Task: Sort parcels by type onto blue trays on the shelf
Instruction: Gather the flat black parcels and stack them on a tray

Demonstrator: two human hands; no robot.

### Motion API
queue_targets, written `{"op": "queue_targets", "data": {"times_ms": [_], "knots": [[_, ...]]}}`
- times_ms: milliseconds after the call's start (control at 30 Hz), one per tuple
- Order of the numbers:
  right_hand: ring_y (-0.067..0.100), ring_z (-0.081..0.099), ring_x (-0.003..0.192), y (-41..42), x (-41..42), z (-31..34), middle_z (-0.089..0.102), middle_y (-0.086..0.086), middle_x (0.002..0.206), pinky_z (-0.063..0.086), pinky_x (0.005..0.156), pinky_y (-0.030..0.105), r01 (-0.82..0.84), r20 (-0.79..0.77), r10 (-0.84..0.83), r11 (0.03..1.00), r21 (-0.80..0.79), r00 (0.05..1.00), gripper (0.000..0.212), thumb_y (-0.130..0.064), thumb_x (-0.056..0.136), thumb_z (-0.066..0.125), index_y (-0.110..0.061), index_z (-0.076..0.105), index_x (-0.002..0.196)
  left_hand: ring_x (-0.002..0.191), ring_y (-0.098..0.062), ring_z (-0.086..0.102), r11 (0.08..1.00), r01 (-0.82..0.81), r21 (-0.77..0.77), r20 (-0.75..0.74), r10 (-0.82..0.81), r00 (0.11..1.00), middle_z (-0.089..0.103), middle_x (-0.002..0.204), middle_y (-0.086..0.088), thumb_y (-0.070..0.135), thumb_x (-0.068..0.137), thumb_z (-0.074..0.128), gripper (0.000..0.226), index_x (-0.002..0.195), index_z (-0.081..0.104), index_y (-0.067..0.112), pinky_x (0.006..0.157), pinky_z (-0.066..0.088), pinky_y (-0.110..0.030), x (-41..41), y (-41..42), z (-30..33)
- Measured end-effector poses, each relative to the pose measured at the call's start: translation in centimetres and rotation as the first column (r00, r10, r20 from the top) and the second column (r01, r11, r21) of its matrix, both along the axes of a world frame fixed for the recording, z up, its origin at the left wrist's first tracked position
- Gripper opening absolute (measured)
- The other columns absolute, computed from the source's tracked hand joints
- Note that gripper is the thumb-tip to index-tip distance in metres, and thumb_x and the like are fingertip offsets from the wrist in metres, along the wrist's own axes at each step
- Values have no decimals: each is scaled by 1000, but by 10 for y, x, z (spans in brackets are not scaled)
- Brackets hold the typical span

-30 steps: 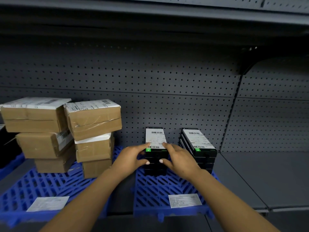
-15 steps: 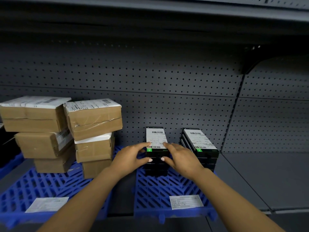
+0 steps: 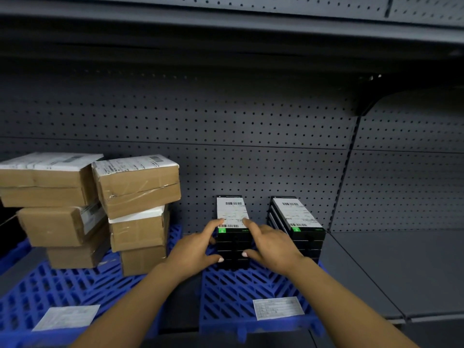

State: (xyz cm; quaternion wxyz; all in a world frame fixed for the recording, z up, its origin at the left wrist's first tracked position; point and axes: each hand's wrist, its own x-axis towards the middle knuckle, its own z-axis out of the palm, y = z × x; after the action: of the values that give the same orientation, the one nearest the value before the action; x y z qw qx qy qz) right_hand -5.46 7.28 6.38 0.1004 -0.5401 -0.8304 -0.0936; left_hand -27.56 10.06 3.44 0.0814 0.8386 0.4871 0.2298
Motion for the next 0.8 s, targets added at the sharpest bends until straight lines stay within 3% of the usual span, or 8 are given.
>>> {"op": "queue_targets", "data": {"times_ms": [267, 500, 600, 700, 800], "knots": [[26, 54, 107, -1, 2, -5, 57, 12, 120, 50, 77, 35, 23, 1, -23, 997, -67, 1000, 100, -53, 81, 64, -24, -3, 149, 99, -11, 61, 1000, -13, 8, -77, 14, 997, 62, 115, 4, 52, 74, 72, 104, 142, -7, 49, 77, 52, -33, -1, -4, -1], [25, 54, 103, 2, 2, -9, 59, 9, 114, 50, 75, 36, 52, 45, -52, 999, 4, 998, 96, -49, 84, 62, -24, -4, 149, 97, -15, 59, 981, -75, 177, -175, 106, 979, 61, 117, 5, 59, 75, 66, 99, 144, -3, 44, 66, 44, -28, 1, -5, -2], [25, 42, 125, -2, 0, -9, 45, 9, 137, 46, 92, 39, 43, 8, -43, 999, -11, 999, 94, -44, 84, 64, -21, 0, 150, 128, -17, 38, 983, -61, 176, -130, 84, 988, 39, 143, 5, 53, 73, 71, 99, 147, 7, 38, 88, 45, -34, 3, -8, -1], [20, 12, 144, -1, 1, -7, 12, 4, 157, 30, 111, 43, 12, -3, -13, 1000, -3, 1000, 92, -43, 84, 64, -20, 4, 150, 144, -14, 8, 983, -36, 181, -146, 63, 987, 6, 158, 6, 48, 72, 75, 101, 149, 12, 29, 109, 32, -39, 6, -8, 2], [19, 8, 145, 1, 1, -2, 5, 2, 159, 26, 113, 42, 1, 13, -1, 1000, -22, 1000, 86, -42, 87, 60, -18, 6, 150, 145, -9, -1, 986, -19, 168, -187, 51, 981, 5, 159, 7, 44, 71, 77, 102, 148, 15, 22, 116, 18, -39, 10, -4, 7]]}}
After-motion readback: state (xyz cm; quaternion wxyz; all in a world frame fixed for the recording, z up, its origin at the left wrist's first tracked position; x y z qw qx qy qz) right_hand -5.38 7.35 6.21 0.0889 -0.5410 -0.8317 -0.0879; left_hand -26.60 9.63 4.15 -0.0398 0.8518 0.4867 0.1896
